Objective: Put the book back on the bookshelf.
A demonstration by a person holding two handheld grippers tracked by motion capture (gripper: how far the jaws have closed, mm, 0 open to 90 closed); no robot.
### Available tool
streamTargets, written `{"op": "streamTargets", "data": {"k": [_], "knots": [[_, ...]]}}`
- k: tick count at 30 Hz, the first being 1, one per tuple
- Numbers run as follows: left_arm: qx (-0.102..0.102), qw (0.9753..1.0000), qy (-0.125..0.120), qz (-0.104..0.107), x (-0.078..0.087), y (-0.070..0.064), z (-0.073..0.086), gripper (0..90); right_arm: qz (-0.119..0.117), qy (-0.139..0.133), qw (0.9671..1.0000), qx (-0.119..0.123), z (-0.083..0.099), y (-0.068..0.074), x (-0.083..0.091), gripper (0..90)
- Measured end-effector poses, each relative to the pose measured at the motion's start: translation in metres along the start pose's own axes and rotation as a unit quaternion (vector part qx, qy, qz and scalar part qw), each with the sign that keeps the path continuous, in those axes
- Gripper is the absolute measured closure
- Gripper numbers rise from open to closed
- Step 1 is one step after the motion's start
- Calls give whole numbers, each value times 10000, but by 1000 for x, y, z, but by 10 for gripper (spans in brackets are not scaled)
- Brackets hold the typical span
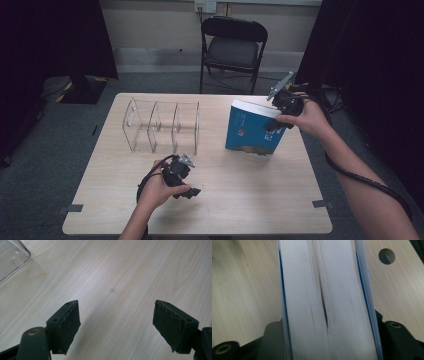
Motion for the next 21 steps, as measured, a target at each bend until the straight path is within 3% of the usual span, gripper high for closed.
{"op": "streamTargets", "data": {"k": [1,5,10,14,21], "knots": [[89,9999,-48,1,0,-1,0,214,46,1,10000,7,-1,0,-1,445],[4,10000,30,-18,-1,1,1,214,259,19,9996,148,-3,4,-4,445],[19,10000,59,-11,-1,1,1,214,55,85,9995,289,-3,5,-3,566],[34,10000,58,-15,-2,1,1,214,42,227,9987,461,-5,8,-3,596],[48,10000,59,-16,-2,2,2,215,70,331,9979,543,-5,13,-2,609]]}}
Point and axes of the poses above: each handheld gripper's, and its own axes: x roughly backward along the jaws, z roughly out of its underside, y roughly to its left, the point moved 1 cm from there along -x, roughly forward along the jaws, and after that the axes turned 11 degrees about y, right-handed, at the moved point
